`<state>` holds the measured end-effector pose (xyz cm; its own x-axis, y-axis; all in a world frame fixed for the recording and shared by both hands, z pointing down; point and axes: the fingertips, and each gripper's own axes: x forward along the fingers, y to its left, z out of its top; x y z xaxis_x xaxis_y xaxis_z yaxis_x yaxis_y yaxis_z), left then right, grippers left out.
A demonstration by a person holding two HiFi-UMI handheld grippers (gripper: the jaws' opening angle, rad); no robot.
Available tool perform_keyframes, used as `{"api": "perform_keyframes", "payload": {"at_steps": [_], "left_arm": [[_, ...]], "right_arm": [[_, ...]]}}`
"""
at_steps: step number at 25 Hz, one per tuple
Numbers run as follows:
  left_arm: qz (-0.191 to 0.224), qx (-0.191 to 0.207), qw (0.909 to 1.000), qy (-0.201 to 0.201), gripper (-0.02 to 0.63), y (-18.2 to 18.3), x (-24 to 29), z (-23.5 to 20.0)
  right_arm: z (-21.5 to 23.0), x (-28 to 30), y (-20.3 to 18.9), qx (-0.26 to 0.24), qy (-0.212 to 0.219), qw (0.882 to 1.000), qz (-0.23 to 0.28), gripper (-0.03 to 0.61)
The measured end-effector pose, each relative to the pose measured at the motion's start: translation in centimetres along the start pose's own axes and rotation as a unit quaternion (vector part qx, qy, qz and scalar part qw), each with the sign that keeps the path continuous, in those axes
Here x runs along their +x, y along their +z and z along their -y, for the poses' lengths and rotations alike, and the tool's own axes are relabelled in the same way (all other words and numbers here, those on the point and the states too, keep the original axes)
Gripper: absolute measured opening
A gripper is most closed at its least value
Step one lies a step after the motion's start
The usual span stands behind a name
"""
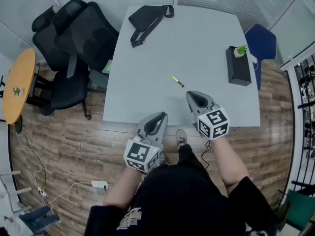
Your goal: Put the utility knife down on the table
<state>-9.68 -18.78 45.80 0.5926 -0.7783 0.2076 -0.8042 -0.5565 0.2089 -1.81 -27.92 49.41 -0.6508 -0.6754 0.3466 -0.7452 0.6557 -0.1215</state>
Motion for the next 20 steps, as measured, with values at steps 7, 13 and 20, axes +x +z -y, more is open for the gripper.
{"api": "perform_keyframes", "payload": {"at_steps": [7,13,20], "left_arm": [[0.0,0.02,0.9981,-0.058,0.008,-0.4,-2.4,3.4],[0.006,0.021,0.9966,-0.08,0.008,-0.2,-3.2,5.7],[0.017,0.013,0.9979,-0.062,0.008,0.1,-3.1,8.3]], "right_arm": [[-3.9,-6.4,1.1,0.016,-0.027,0.998,0.047,0.003],[-5.5,-10.4,1.6,0.023,-0.035,0.997,0.069,0.003],[-5.9,-14.5,2.3,0.015,-0.012,0.996,0.083,0.003]]}}
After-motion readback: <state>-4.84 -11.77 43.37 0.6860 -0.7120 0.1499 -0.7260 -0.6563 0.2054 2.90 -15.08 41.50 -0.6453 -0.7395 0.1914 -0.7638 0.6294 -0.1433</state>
